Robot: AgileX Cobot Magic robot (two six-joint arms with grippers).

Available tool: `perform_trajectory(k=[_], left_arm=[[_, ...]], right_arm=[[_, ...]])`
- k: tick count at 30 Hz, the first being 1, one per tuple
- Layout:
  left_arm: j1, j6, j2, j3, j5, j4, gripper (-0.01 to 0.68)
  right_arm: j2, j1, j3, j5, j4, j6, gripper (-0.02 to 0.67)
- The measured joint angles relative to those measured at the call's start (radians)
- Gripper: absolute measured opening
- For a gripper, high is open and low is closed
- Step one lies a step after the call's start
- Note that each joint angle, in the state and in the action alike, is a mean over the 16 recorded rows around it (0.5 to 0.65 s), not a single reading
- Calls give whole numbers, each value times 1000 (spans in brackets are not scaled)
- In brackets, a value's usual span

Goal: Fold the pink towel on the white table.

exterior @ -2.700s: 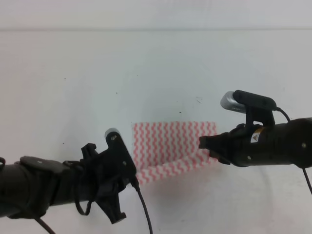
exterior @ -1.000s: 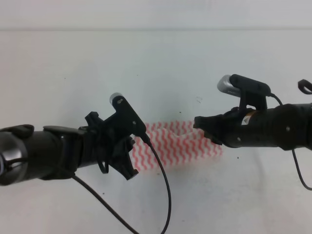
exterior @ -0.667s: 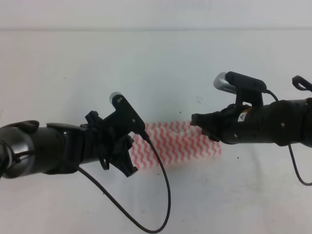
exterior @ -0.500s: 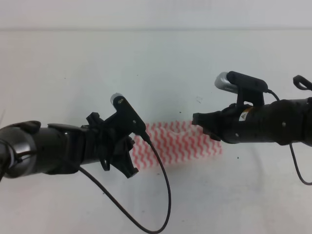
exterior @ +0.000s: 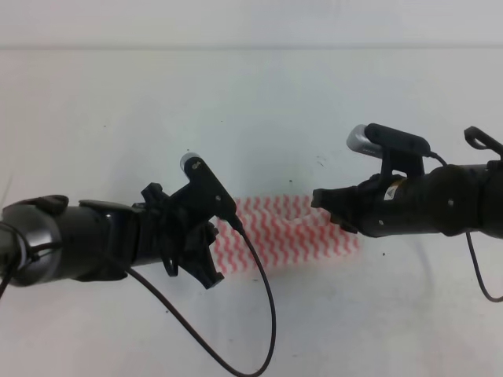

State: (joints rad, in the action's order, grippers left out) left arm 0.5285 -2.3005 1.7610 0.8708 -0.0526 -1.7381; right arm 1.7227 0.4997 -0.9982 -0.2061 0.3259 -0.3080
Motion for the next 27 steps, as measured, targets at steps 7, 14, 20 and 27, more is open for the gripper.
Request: perform_trajectory(k=[7, 14, 20, 27], left_arm=[[0, -3, -1, 3, 3, 1, -5], [0, -9, -1, 16, 6, 0, -5], [-2, -14, 4, 34, 8, 0, -5], [-4, -22, 19, 56, 13, -1, -5]], right_arm=[[11, -7, 0, 15, 0, 0, -17], [12, -16, 0, 26, -1, 0, -17], [11, -22, 0, 30, -2, 0, -17], [11, -22, 0, 36, -2, 0, -17]])
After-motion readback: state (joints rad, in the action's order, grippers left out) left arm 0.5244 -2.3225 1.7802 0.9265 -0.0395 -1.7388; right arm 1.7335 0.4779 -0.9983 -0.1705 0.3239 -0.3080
